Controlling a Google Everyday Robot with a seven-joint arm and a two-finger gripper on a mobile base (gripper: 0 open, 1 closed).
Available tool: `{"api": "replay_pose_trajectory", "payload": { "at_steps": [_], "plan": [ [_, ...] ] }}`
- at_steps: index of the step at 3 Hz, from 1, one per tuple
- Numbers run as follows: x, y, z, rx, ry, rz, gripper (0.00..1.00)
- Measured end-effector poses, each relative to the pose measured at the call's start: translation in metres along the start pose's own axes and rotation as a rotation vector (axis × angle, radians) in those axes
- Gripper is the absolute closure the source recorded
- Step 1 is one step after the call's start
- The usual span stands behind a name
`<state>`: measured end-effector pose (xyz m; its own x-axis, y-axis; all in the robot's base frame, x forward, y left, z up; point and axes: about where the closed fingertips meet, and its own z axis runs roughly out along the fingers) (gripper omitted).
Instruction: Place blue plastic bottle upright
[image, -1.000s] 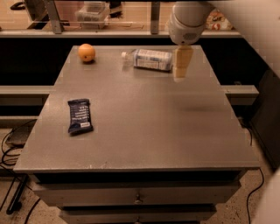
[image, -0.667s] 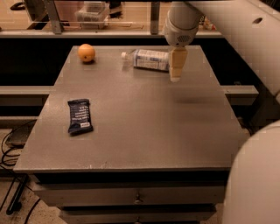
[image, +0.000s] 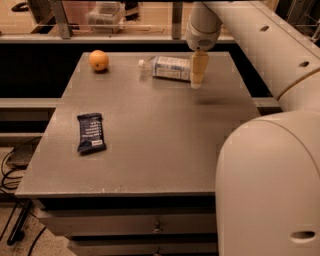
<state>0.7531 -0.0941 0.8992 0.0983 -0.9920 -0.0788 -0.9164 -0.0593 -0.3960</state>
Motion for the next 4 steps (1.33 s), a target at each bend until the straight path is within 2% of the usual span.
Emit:
{"api": "replay_pose_trajectory", "payload": {
  "at_steps": [1,3,4],
  "plan": [
    [-0.010,0.004,0.018,-0.040,0.048,-0.019,0.00],
    [-0.043,-0.002,0.062,-0.065,0.203,-0.119,0.00],
    [-0.043,-0.008,0.078,-0.083,0.255,-0.134,0.00]
  ]
}}
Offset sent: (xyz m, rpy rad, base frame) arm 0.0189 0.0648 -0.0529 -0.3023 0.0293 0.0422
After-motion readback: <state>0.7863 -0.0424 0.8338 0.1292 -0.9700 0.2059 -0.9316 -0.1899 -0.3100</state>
